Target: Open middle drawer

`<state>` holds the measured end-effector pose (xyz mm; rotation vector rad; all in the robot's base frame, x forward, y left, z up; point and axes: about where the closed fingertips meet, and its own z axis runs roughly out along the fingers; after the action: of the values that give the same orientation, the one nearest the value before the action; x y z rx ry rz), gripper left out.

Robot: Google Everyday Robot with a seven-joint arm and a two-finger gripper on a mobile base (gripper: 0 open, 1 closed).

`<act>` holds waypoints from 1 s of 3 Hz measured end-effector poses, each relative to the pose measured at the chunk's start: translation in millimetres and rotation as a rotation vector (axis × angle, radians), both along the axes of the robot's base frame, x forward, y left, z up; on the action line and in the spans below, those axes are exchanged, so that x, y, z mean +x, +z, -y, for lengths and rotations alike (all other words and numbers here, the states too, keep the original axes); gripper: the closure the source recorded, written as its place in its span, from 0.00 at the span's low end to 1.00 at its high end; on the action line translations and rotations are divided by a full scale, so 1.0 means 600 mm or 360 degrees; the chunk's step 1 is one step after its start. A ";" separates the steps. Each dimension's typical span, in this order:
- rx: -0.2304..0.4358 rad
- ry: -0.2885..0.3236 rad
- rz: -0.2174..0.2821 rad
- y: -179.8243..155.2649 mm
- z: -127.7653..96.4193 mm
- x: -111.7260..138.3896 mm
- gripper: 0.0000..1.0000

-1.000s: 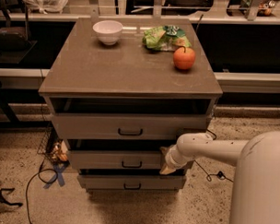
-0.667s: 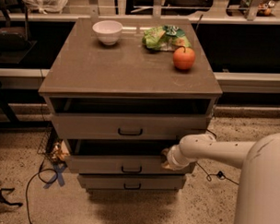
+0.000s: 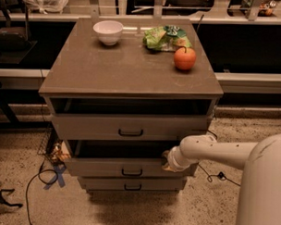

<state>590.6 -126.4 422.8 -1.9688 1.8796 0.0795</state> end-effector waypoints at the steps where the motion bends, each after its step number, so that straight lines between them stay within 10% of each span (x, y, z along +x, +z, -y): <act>1: 0.0001 0.0003 -0.0004 -0.002 -0.002 -0.001 0.82; 3: 0.0001 0.0004 -0.0007 -0.002 -0.002 -0.002 0.36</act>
Offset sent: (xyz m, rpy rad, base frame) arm -0.0008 0.0008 -0.0013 0.0004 0.0024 0.0015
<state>589.3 -125.0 421.3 -1.9720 1.8795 0.0850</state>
